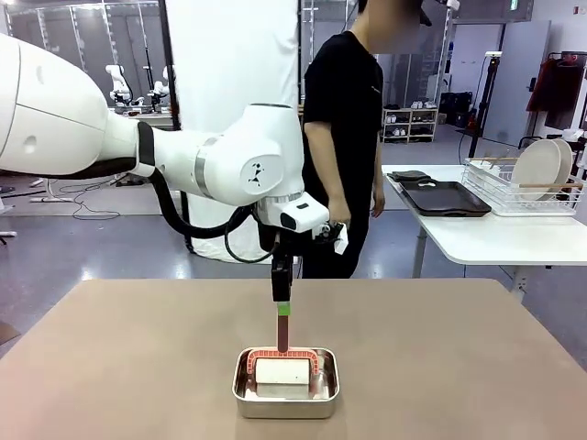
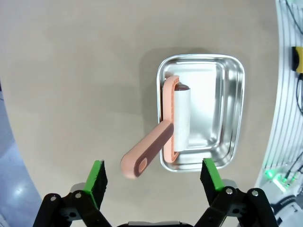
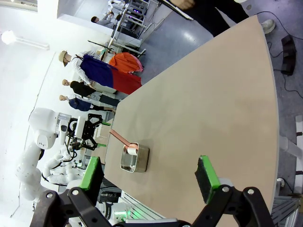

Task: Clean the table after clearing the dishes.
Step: Place the Lint Roller back on top of the Airtight Container.

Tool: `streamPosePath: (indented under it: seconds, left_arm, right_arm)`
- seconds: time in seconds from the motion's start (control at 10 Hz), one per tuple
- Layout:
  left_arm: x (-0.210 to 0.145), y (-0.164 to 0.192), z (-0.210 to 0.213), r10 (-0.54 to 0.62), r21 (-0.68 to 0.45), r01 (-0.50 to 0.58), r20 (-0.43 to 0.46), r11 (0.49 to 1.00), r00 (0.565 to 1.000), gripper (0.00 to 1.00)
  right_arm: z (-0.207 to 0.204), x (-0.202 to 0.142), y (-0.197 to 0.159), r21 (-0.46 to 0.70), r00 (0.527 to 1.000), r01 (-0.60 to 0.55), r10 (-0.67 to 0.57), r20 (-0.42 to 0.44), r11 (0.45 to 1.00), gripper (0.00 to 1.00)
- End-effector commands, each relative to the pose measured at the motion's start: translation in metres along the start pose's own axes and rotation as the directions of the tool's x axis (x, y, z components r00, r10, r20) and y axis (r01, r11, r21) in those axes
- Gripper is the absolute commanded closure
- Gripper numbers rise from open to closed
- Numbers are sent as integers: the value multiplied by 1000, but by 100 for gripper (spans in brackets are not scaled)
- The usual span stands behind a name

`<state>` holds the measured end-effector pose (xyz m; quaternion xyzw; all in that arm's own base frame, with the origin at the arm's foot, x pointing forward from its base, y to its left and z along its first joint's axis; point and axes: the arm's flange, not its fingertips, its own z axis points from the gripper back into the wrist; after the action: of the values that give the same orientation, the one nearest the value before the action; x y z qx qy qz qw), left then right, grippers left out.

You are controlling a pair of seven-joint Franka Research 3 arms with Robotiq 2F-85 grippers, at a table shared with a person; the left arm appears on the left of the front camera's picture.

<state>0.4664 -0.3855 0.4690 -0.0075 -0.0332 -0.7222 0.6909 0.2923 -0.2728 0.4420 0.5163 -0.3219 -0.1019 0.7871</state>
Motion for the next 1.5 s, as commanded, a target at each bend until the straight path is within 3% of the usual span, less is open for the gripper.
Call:
streamPosePath:
  seconds: [0.0,0.6,0.7,1.4]
  left_arm:
    - [-9,4,16,8,-2,-8,-25,1000,1000,0]
    - [-54,2,53,86,0,-86,36,996,996,0]
    - [-34,16,47,73,42,-74,14,996,997,0]
    - [-34,16,47,73,42,-74,14,996,997,0]
  right_arm:
    - [1,0,3,-2,1000,-2,2,2,1000,0]
    - [1,0,3,-2,1000,-2,2,2,1000,0]
    - [1,0,3,-2,1000,-2,2,2,1000,0]
    - [1,0,3,-2,1000,-2,2,2,1000,0]
